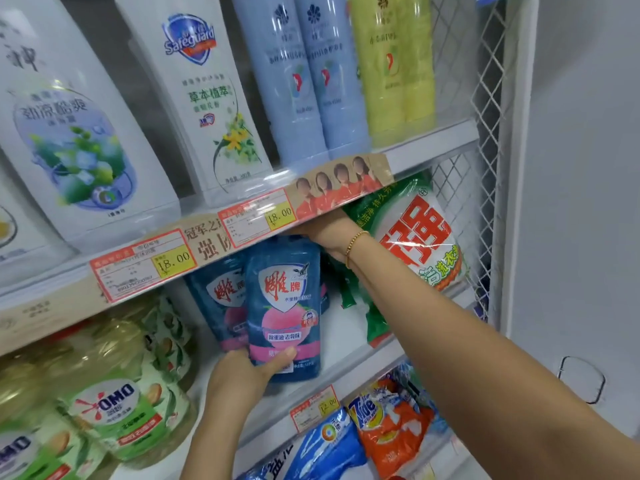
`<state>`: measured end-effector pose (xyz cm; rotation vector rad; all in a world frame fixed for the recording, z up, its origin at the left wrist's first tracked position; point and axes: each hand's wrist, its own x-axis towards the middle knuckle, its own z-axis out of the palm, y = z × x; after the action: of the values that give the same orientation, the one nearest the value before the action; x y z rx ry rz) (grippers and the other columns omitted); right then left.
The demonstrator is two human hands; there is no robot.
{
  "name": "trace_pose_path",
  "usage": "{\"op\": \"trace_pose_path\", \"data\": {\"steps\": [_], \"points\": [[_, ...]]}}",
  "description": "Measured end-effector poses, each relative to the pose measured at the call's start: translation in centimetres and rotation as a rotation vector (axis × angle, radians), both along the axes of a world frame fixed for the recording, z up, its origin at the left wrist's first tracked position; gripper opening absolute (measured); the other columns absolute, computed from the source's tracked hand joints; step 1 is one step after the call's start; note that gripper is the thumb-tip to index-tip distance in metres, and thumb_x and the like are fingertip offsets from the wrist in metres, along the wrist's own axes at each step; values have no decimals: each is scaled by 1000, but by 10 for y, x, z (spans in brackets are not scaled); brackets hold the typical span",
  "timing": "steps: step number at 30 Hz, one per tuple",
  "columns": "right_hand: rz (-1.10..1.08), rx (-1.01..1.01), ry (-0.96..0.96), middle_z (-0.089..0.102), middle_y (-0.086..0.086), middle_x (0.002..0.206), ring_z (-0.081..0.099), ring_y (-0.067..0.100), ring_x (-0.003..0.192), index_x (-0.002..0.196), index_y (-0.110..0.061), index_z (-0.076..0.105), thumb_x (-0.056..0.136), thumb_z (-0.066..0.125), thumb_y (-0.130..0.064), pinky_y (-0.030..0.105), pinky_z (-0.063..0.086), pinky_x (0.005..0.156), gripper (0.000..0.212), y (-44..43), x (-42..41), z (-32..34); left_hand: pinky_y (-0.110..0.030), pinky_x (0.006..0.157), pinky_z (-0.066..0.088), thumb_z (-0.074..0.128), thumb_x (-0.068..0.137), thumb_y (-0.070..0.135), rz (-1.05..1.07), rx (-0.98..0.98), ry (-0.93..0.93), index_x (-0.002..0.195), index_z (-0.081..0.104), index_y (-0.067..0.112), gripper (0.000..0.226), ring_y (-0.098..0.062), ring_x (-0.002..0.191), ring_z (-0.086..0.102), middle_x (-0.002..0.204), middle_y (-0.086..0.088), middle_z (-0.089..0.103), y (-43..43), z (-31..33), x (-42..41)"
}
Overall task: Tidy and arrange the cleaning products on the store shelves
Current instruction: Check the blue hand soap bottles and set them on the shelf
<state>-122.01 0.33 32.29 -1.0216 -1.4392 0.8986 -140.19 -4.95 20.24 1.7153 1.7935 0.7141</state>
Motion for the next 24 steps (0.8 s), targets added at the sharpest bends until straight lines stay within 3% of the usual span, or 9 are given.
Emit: {"op": "trace_pose_path", "data": {"steps": [2, 4, 6, 8, 11, 14, 17, 20, 24], "points": [[17, -9, -264, 37, 15, 147, 37, 21, 129, 139, -2, 36, 94, 53, -10, 26, 22, 110, 48, -2, -8, 8, -18, 63, 43, 83, 70, 37, -27, 47, -180, 91, 65, 24, 31, -8, 81, 63, 85, 11, 67, 2, -3, 11], [56, -19, -360, 29, 14, 152, 30, 19, 134, 143, -2, 28, 99, 43, -15, 21, 14, 105, 48, -4, -11, 16, -9, 57, 40, 85, 69, 22, -13, 132, -312, 89, 62, 25, 31, 0, 75, 60, 82, 17, 64, 2, -8, 25], [28, 54, -398, 32, 11, 151, 29, 19, 137, 142, -7, 32, 93, 59, -23, 23, 14, 109, 58, -4, -12, 9, -16, 66, 45, 86, 68, 20, 32, 179, -386, 97, 60, 21, 39, -9, 81, 62, 91, 10, 66, 5, -15, 36], [19, 66, -257, 48, 10, 140, 43, 12, 122, 133, -9, 47, 79, 76, -23, 22, 31, 107, 64, -9, -3, -2, -27, 81, 48, 88, 65, 22, 72, 193, -384, 109, 56, 16, 55, -18, 94, 62, 107, 1, 67, 12, -20, 42], [-17, 74, 29, 58, 0, 128, 56, 4, 105, 125, -13, 55, 80, 74, -11, 15, 48, 91, 49, -18, 23, -31, -36, 93, 49, 90, 61, 26, 83, 184, -363, 124, 47, 15, 77, -23, 108, 62, 121, -2, 63, 22, -25, 52], [-6, -1, 86, 54, -16, 129, 54, 1, 115, 135, -31, 42, 79, 76, -18, 21, 47, 95, 67, -25, 35, -82, -31, 87, 48, 89, 62, 29, 35, 193, -345, 128, 46, 16, 80, -21, 108, 61, 121, 0, 62, 28, -27, 63], [74, -201, 107, 65, -2, 121, 64, 13, 107, 126, -25, 49, 71, 81, -20, 30, 52, 92, 64, -19, 32, -123, -22, 77, 44, 88, 65, 28, -50, 204, -360, 128, 47, 20, 76, -15, 103, 60, 118, 4, 62, 34, -28, 67], [171, -292, 122, 68, 2, 117, 66, 16, 105, 122, -24, 52, 67, 80, -28, 34, 53, 93, 62, -12, 37, -137, -4, 69, 43, 88, 66, 24, -159, 249, -413, 123, 44, 33, 73, 3, 98, 59, 114, 15, 60, 31, -28, 60], [223, -290, 154, 69, 1, 112, 66, 17, 104, 117, -24, 54, 63, 78, -27, 30, 53, 88, 60, -3, 43, -140, -3, 74, 45, 83, 71, 10, -234, 235, -472, 122, 35, 41, 77, 20, 94, 56, 112, 25, 56, 32, -34, 54]]}}
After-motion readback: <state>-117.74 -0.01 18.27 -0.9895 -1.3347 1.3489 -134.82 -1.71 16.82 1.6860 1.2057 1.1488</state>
